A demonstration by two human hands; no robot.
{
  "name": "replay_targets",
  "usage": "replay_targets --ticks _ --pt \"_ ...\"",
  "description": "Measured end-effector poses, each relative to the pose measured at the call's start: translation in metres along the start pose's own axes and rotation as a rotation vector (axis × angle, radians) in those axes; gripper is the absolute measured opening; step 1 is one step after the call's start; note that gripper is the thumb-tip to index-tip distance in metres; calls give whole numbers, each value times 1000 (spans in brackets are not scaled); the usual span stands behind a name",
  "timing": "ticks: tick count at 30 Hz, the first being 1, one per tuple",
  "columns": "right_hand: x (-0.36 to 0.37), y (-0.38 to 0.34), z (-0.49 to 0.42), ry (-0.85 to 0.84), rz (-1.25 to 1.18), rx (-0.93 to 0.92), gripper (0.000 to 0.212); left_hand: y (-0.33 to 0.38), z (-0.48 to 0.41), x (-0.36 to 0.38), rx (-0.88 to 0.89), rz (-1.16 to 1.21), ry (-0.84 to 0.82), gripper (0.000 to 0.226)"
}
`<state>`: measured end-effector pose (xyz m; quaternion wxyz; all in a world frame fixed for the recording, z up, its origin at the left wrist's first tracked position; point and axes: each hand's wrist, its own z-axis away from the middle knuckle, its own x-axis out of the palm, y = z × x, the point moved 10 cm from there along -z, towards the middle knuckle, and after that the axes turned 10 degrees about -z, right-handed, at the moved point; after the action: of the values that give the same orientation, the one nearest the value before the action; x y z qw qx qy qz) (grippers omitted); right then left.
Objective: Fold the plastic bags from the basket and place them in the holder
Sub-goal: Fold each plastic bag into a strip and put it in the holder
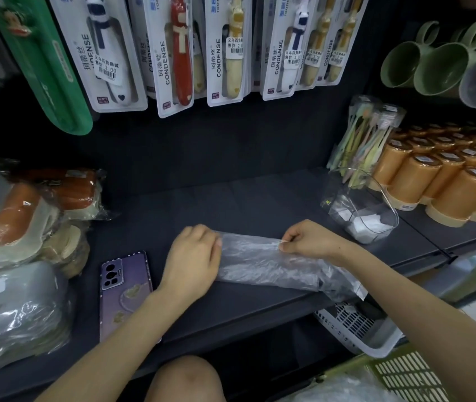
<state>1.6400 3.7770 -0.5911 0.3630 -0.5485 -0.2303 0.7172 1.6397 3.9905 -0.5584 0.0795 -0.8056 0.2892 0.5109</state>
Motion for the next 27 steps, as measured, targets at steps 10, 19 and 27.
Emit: replay_targets --ticks 10,19,27 --pt "-2 -4 4 -6 9 8 18 10 12 58 36 -77 -499 98" --pt "-42 42 56 -132 -108 115 47 9 16 65 73 -148 -508 109" --pt "-86 78 69 16 -421 161 31 10 17 66 88 -171 -532 113"
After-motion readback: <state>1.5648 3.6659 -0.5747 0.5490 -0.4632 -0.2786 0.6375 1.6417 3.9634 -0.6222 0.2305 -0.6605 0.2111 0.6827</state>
